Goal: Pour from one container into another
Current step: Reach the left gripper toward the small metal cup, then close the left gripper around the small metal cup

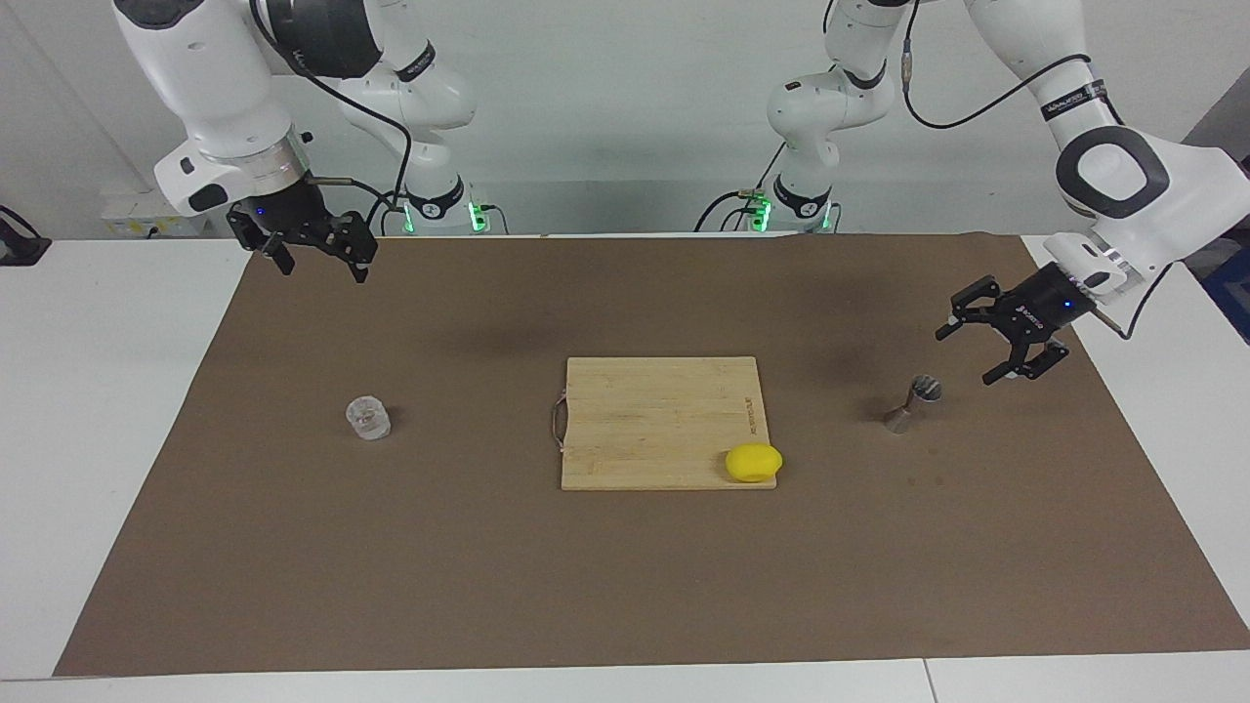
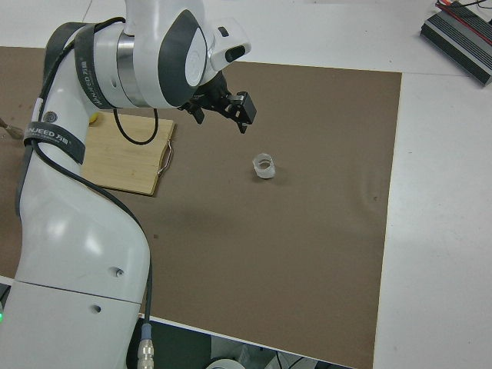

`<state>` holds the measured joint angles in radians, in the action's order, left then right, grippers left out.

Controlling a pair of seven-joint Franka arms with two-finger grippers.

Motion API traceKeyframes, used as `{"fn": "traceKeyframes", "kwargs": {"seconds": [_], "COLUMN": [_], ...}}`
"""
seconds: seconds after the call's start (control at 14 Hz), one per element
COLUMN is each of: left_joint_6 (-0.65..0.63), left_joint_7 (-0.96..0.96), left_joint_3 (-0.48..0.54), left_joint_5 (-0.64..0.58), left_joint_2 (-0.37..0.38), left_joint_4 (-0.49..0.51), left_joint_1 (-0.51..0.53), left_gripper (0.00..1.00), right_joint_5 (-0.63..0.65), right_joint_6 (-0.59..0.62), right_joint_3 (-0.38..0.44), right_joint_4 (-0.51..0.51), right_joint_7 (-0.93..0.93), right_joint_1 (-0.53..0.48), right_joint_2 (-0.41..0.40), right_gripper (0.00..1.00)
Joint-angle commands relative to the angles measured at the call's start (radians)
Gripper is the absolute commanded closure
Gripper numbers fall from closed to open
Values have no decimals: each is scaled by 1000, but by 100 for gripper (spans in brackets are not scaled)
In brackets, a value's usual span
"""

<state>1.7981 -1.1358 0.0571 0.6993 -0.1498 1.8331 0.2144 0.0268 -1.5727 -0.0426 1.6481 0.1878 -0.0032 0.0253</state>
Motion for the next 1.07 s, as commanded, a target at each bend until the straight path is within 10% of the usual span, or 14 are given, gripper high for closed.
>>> {"fn": "traceKeyframes", "kwargs": {"seconds": [0.0,0.21,1.0], "left_joint_6": [-136,-166,-370], "left_joint_7": [-114,-445,-637], "left_joint_3": [-10,-11,-68], "left_joint_5": [116,178,357], "left_joint_2": [-94,-157,-275], "left_joint_4": [-86,-118,-156], "left_joint_1": [62,85,169], "left_gripper": [0,0,0], "right_joint_5": [-12,-12,-12], "right_joint_6": [-3,-3,-3], "right_joint_3": [-6,-6,-6], "right_joint_4": [19,19,19], "right_joint_7": [13,13,13], "right_joint_1": [-11,-11,-11], "right_joint_2": [19,19,19], "right_gripper": [0,0,0]}}
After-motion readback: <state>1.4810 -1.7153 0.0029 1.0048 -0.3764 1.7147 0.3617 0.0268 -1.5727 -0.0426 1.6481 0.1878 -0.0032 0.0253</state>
